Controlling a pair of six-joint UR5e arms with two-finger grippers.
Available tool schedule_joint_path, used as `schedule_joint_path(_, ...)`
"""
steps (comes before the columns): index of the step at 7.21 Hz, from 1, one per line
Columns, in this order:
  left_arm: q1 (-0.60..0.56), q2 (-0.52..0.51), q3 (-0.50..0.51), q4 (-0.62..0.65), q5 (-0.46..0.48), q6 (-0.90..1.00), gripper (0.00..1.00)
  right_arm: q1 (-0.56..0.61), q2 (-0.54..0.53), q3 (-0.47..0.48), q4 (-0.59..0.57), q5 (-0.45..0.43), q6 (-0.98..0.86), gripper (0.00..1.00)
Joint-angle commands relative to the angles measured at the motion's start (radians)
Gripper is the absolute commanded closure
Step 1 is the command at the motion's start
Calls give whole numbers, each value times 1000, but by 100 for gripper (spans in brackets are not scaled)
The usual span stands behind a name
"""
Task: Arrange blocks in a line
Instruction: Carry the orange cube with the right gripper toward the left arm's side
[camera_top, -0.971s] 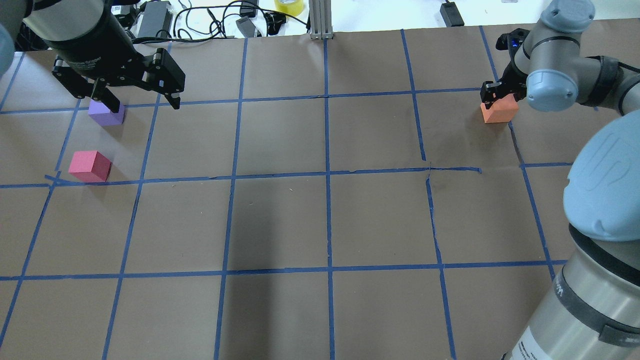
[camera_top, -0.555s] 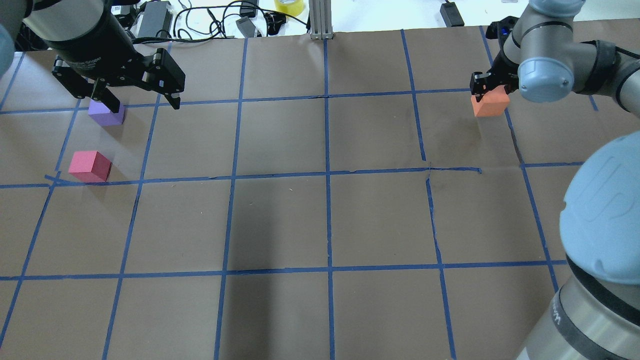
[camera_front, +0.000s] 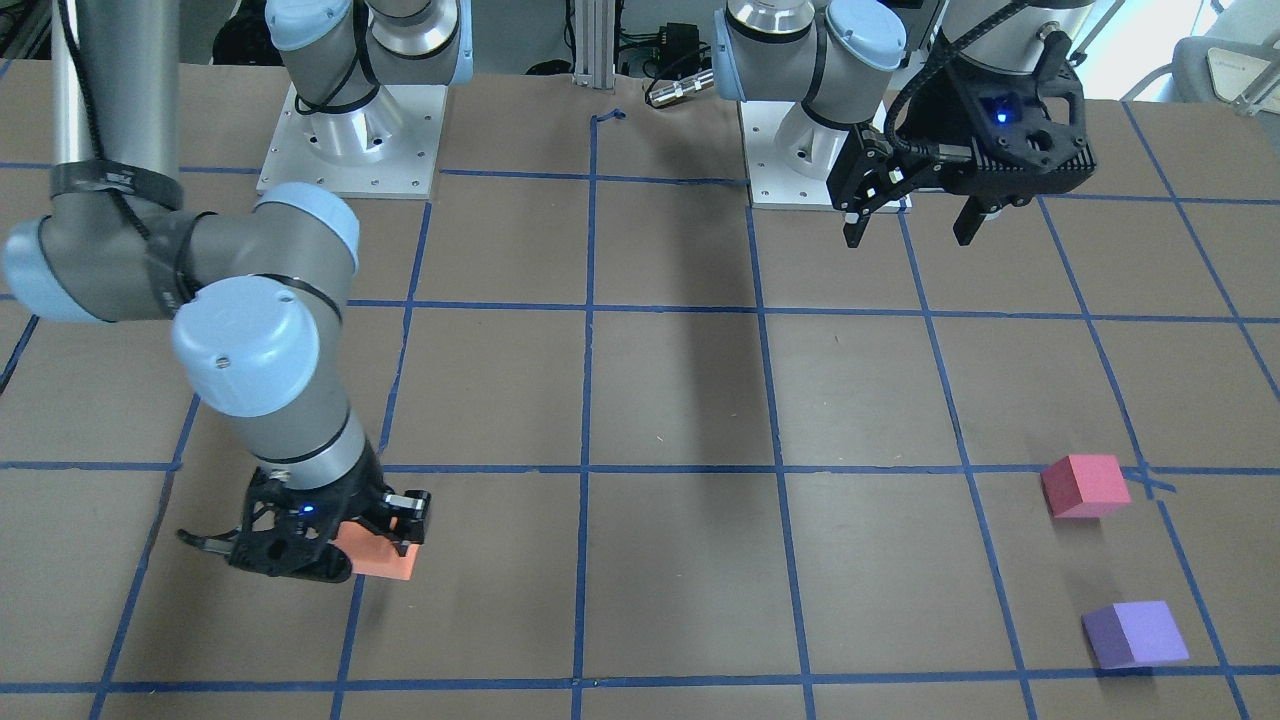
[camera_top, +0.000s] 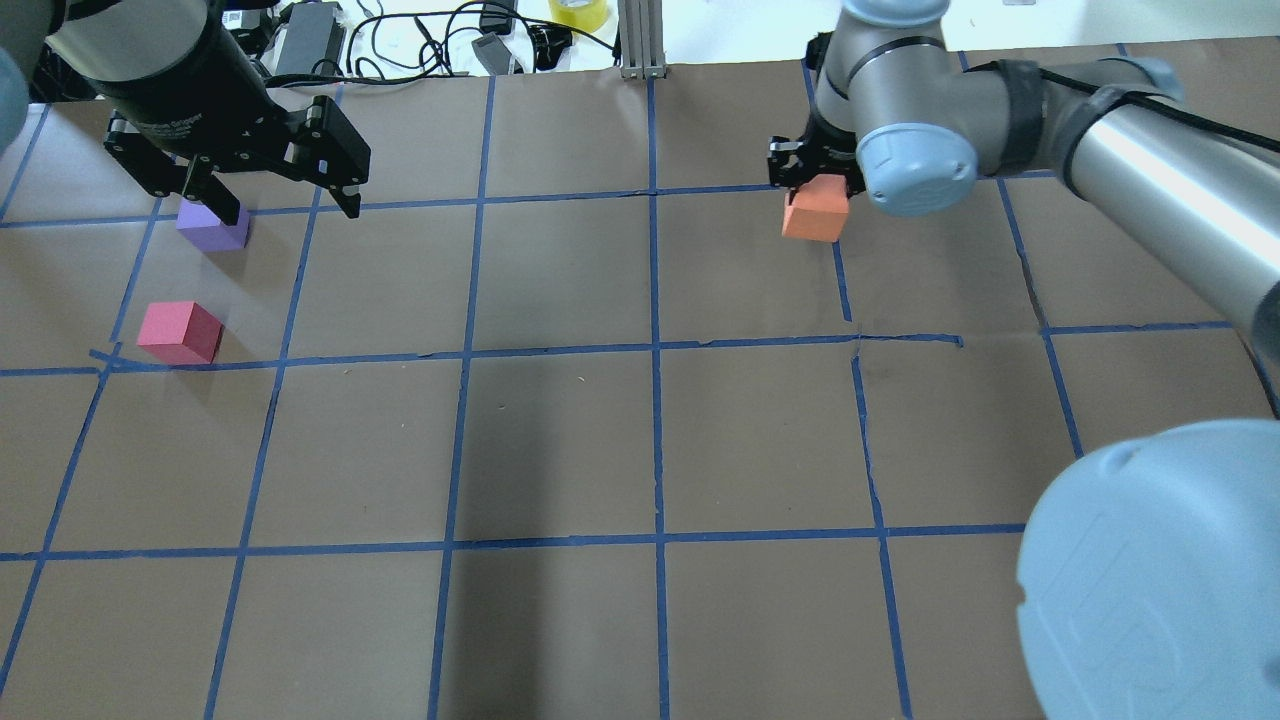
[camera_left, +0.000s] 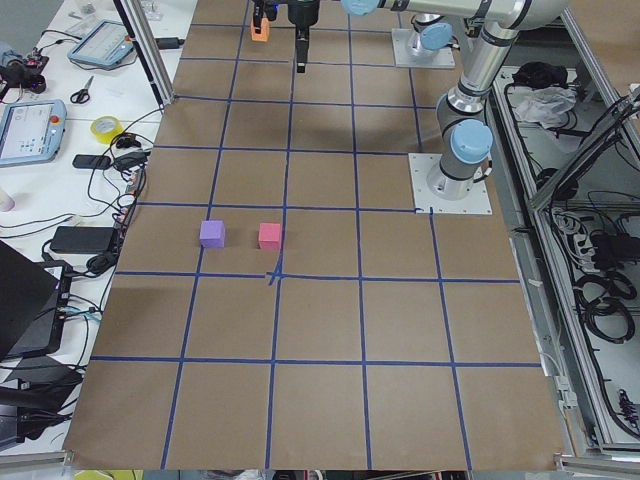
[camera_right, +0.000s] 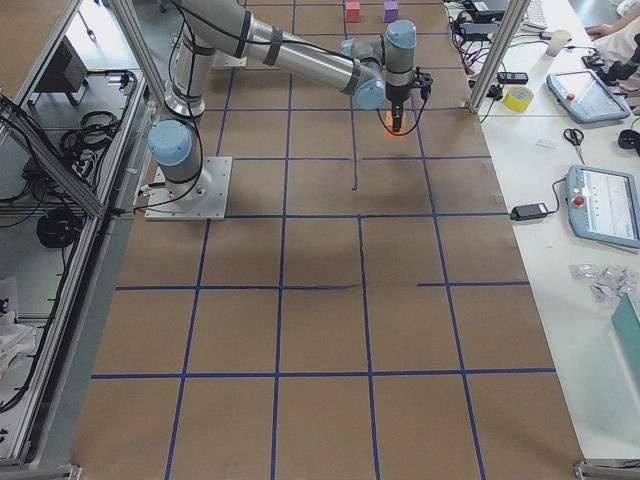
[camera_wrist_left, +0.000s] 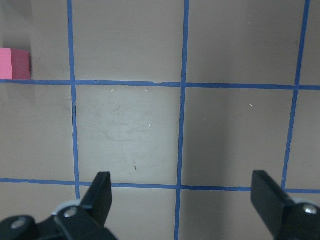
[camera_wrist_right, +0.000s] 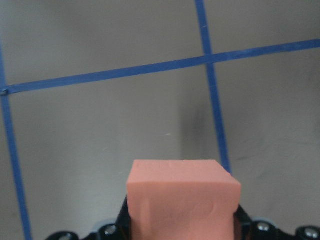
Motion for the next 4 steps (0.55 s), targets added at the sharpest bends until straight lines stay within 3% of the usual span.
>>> schedule_joint_path(1,0,-1,-1,0,0,0,0,156,78,-66,-1,5,187,93)
schedule_joint_path(4,0,-1,-1,0,0,0,0,213,132,-127,2,16,269,93)
